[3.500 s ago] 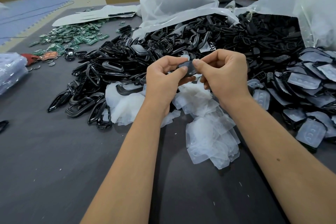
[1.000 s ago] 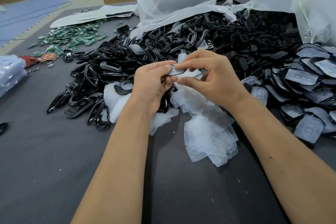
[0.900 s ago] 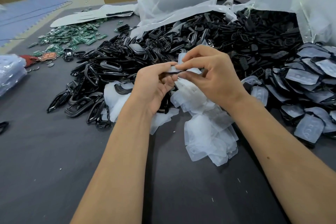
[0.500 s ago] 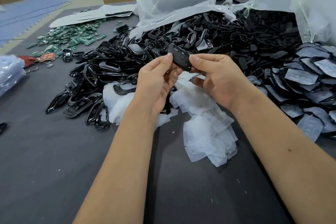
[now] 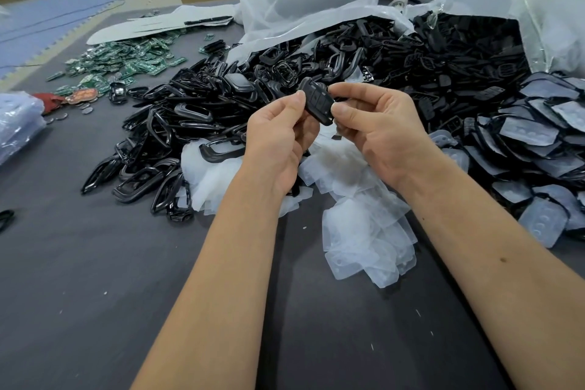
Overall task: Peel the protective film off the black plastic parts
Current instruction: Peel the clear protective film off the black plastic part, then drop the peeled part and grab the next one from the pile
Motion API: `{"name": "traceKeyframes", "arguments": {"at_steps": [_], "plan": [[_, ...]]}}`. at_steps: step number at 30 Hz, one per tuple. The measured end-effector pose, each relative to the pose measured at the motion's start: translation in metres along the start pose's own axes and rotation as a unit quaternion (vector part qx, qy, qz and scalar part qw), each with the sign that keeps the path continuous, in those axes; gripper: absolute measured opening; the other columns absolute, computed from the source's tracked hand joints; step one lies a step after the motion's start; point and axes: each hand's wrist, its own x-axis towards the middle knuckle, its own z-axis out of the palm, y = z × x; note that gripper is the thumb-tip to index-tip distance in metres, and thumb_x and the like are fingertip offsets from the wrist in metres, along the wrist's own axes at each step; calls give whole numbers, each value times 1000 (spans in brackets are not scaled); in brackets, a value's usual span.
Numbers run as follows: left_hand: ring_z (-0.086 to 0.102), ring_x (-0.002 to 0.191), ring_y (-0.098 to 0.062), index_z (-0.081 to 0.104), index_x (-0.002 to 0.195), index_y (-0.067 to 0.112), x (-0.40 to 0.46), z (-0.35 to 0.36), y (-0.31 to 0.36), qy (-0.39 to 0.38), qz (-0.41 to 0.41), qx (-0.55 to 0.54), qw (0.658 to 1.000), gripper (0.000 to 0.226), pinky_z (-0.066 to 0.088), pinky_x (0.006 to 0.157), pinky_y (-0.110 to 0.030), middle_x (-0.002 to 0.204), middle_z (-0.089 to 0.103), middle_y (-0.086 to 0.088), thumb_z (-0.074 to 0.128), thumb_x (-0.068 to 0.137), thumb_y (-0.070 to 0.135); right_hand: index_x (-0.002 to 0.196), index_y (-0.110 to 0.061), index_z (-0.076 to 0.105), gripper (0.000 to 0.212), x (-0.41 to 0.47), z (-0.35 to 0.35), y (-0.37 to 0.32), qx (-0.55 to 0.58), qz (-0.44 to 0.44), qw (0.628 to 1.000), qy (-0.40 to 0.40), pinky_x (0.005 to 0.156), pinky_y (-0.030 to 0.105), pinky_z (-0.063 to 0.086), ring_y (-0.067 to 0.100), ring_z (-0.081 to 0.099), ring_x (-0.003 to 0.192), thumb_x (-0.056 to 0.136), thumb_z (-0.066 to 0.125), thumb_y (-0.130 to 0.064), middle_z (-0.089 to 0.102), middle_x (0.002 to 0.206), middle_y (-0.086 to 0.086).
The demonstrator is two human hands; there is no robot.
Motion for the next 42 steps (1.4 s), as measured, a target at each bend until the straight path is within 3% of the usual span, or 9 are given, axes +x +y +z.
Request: {"name": "traceKeyframes", "arguments": {"at_steps": [10, 15, 19, 24, 27, 30, 36, 39, 42], "plan": [[67, 79, -17, 75, 101, 4, 0, -9, 3, -18, 17, 3, 1000, 15, 58, 67, -22, 92, 77, -12, 60, 100, 3, 122, -6, 68, 39, -4, -4, -7, 0, 25, 999, -38, 92, 36, 60, 24, 71, 92, 88, 71, 11, 76, 93, 9], [69, 80, -15, 74, 110, 3, -5, -11, 6, -75, 26, -13, 997, 18, 59, 73, -24, 96, 77, -10, 58, 102, 5, 115, -8, 71, 36, -11, -8, -20, -26, -14, 998, -62, 85, 29, 60, 19, 72, 86, 86, 72, 13, 76, 89, 6], [71, 82, -17, 75, 105, 8, -14, 3, 4, -99, 81, 100, 987, 16, 60, 75, -27, 94, 79, -9, 61, 101, 4, 117, -4, 71, 39, -23, -25, -32, -128, -49, 989, -52, 81, 27, 58, 18, 72, 85, 84, 72, 17, 75, 93, 13], [69, 74, -12, 73, 89, 15, -21, 59, -5, -154, 238, 362, 888, 20, 60, 77, -34, 81, 75, -3, 72, 89, -5, 84, -24, 75, 37, -35, -72, -77, -424, -120, 897, -12, 75, 29, 60, 7, 70, 73, 74, 83, 11, 76, 80, -3], [69, 79, -13, 76, 90, 10, -28, 101, -14, -207, 325, 449, 806, 17, 58, 80, -36, 82, 73, 1, 71, 84, -5, 75, -26, 73, 32, -41, -102, -100, -549, -153, 821, 48, 66, 15, 49, -6, 60, 63, 71, 83, 5, 68, 71, -14], [66, 84, -25, 75, 93, 3, -33, 140, -27, -226, 388, 494, 744, 21, 54, 78, -42, 86, 71, -7, 64, 79, -8, 77, -23, 75, 28, -52, -130, -112, -585, -169, 787, 101, 62, 4, 40, -2, 57, 61, 72, 82, 3, 65, 68, -13], [62, 84, -33, 73, 90, 3, -41, 190, -58, -266, 418, 551, 672, 17, 48, 72, -43, 88, 65, -12, 61, 83, -7, 91, -18, 83, 34, -63, -172, -124, -679, -111, 714, 132, 75, 26, 46, 28, 68, 83, 75, 70, 9, 73, 81, 6], [60, 97, -34, 74, 104, 7, -39, 200, -72, -285, 383, 654, 587, 22, 44, 76, -41, 101, 65, -12, 57, 92, 3, 89, -24, 84, 41, -66, -181, -125, -720, -47, 688, 81, 73, 22, 37, 24, 59, 74, 78, 66, 11, 70, 80, 7], [55, 90, -29, 72, 108, 9, -41, 200, -79, -278, 376, 674, 572, 20, 42, 73, -38, 92, 59, -7, 54, 102, 15, 89, -23, 85, 44, -69, -181, -126, -706, -45, 701, 89, 74, 18, 34, 11, 47, 63, 80, 57, 10, 67, 76, -1]]}}
